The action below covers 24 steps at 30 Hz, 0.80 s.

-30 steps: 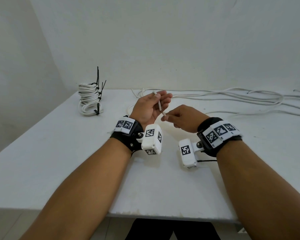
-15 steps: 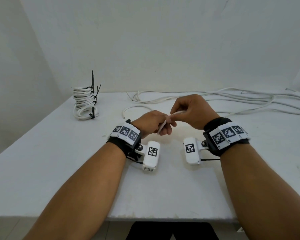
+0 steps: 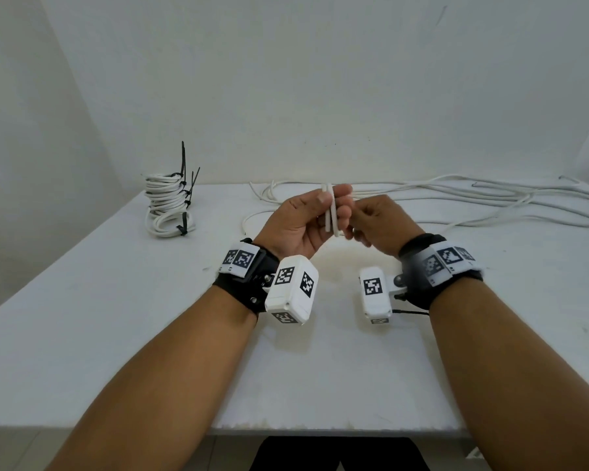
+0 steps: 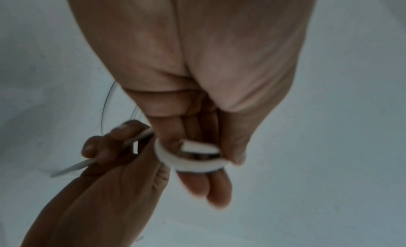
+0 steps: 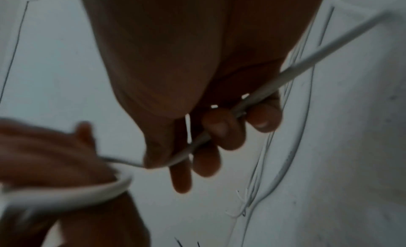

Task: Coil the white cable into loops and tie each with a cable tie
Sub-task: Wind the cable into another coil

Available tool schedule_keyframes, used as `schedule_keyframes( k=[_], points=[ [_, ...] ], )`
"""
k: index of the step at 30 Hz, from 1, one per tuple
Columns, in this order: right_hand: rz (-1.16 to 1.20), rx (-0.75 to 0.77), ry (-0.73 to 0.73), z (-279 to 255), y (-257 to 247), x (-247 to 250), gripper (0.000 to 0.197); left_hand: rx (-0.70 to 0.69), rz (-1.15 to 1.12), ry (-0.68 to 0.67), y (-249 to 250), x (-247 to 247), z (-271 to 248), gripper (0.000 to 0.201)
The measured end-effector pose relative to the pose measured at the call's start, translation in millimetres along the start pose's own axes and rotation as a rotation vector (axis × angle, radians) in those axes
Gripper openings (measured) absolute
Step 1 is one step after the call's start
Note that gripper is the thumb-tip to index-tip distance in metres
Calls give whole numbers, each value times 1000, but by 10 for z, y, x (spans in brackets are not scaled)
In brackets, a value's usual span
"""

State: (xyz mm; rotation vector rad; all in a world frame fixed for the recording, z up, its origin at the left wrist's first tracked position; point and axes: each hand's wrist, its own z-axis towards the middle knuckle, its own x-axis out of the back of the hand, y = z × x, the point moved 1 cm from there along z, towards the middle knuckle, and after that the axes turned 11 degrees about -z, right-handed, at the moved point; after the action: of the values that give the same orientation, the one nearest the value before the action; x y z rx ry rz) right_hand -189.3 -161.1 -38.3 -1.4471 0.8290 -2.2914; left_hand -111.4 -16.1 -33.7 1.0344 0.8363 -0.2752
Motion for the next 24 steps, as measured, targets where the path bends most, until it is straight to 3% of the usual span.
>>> schedule_keyframes(
  k=[6,10,13,16,19,22,24],
  points=[
    [-309,-23,-353,-43,-228,-189,45,-248,-34,247,30,189,110,19],
    [-403,24,-450,-103,-310,-188,28,-282,247,335,23,343,118,15],
    [-411,114,-331,-134,-322,-93,16,-241,748,300,19,373,103,19],
    [-203,115,-116,-97,-212,17,7,-87,1220,199,48,328,61,30],
    [-88,124,11,-86,-131,97,9,153,1106,133,-10,235,19,33],
    [15,114,118,-86,-86,142,6,149,832,143,-47,170,10,33],
    [107,127,201,-74,-58,163,2,132,650,74,-31,134,6,35]
  ],
)
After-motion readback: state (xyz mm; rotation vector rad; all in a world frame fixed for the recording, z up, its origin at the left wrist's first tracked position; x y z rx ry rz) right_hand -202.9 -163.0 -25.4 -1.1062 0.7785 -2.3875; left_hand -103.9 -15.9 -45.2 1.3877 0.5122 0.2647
